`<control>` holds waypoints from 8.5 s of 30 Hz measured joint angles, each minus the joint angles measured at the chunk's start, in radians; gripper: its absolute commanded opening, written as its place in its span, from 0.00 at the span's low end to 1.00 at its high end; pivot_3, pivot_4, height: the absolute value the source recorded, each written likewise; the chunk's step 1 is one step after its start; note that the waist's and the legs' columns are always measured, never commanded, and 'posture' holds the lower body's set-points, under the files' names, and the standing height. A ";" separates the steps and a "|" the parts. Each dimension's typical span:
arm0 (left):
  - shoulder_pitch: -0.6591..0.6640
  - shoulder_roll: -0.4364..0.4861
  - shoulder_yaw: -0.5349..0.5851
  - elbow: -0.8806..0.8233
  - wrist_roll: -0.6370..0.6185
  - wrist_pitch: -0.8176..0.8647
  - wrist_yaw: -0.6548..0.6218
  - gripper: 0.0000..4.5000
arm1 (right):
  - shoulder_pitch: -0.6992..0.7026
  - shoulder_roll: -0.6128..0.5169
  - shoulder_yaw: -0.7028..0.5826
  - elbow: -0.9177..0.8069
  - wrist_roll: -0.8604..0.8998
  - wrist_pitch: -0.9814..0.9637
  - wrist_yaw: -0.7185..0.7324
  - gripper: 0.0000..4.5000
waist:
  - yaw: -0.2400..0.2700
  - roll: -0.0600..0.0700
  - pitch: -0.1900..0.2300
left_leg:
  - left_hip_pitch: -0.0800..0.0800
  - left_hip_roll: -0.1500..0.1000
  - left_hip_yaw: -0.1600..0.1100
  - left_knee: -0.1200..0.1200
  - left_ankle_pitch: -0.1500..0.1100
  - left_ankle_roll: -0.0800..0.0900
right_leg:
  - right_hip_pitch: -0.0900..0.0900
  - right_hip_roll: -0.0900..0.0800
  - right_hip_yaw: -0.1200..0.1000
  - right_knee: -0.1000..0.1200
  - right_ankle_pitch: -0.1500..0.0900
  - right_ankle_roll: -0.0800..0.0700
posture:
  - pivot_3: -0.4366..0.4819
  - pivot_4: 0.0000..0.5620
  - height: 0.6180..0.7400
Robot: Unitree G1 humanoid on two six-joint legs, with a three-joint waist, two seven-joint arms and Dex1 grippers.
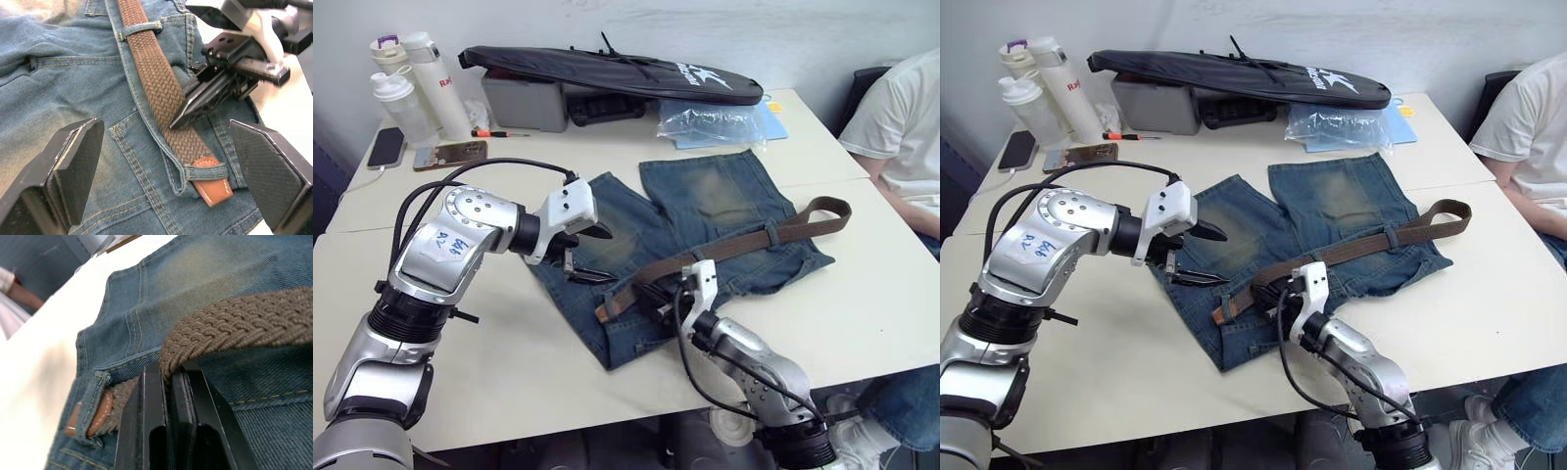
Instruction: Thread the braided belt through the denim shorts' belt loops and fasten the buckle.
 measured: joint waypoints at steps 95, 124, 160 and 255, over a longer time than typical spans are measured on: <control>0.035 -0.031 -0.020 0.031 0.039 -0.053 0.007 1.00 | -0.087 0.109 -0.320 0.018 0.661 0.493 -0.396 0.69 | 0.006 0.007 0.006 | 0.005 0.002 -0.023 -0.017 -0.008 0.004 | -0.008 0.023 0.009 0.002 -0.007 -0.013 | 0.48 0.27 1.00; 0.511 0.143 0.485 -0.203 -0.375 0.490 0.097 1.00 | -0.381 -0.890 -0.068 -0.359 0.148 0.266 0.573 0.99 | 0.041 0.008 0.020 | 0.004 0.001 -0.024 -0.012 -0.013 -0.002 | -0.006 0.023 0.011 -0.009 -0.011 -0.021 | 0.48 0.27 1.00; 0.372 -0.169 0.563 0.201 -1.079 0.831 1.003 1.00 | -0.419 -0.815 -0.015 -0.310 -0.063 0.266 0.606 0.99 | 0.039 0.008 0.020 | 0.005 -0.001 -0.025 -0.008 -0.010 -0.009 | -0.003 0.022 0.012 -0.006 -0.004 -0.010 | 0.48 0.27 1.00; 1.044 0.354 1.216 0.246 -0.574 0.649 0.563 0.99 | -0.583 -0.511 0.231 0.189 -0.453 0.166 0.806 0.00 | -0.019 -0.006 0.011 | 0.025 -0.003 -0.027 -0.018 -0.020 -0.033 | -0.010 0.027 0.011 0.003 -0.015 -0.033 | 0.48 0.27 1.00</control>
